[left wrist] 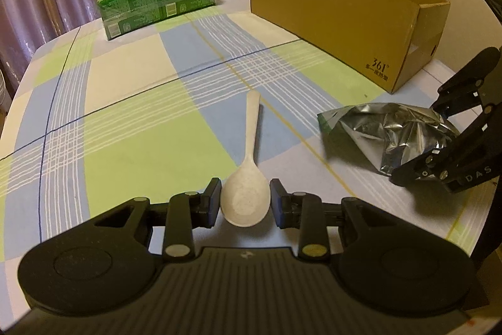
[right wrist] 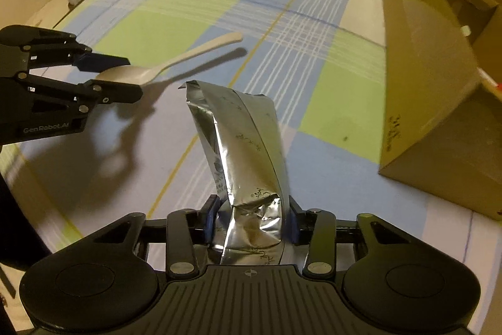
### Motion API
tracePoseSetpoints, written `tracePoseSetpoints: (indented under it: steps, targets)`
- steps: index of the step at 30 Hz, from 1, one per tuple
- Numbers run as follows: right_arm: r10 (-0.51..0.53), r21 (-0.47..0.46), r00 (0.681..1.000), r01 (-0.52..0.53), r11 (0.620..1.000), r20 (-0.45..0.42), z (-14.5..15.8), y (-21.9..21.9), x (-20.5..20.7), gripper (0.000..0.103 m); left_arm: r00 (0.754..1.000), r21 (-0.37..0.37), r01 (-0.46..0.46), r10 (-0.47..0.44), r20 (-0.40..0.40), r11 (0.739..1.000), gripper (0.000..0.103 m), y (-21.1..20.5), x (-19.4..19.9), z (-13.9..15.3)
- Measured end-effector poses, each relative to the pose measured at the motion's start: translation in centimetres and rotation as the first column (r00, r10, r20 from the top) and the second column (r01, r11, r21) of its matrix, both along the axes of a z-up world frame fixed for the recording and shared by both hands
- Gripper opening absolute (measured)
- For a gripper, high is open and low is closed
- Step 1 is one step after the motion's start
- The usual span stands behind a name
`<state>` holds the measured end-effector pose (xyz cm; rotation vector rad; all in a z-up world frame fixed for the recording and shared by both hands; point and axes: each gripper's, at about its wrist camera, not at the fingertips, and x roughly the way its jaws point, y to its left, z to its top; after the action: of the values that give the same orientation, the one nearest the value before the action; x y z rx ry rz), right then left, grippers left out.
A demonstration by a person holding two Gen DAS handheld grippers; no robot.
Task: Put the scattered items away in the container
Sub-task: 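Lift the spoon with the left tool while the right tool lifts the foil bag, then carry the spoon with the left tool while the right carries the foil bag over the box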
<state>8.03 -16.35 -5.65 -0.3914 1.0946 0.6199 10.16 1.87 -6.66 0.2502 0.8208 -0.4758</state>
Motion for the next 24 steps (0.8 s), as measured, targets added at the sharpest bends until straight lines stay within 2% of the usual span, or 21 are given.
tracePoseSetpoints:
  steps: [8, 24]
  targets:
    - [-0.048, 0.067, 0.998, 0.046, 0.997, 0.035, 2.0, -0.9, -0.6, 0.039, 1.0, -0.032, -0.012, 0.012, 0.007, 0.999, 0.028, 0.1, 0.1, 0.9]
    - [-0.127, 0.224, 0.991, 0.114, 0.968, 0.042, 5.9, -3.1, -1.3, 0.039, 0.998, -0.001, -0.051, 0.051, 0.038, 0.999, 0.028, -2.0, -2.3, 4.4]
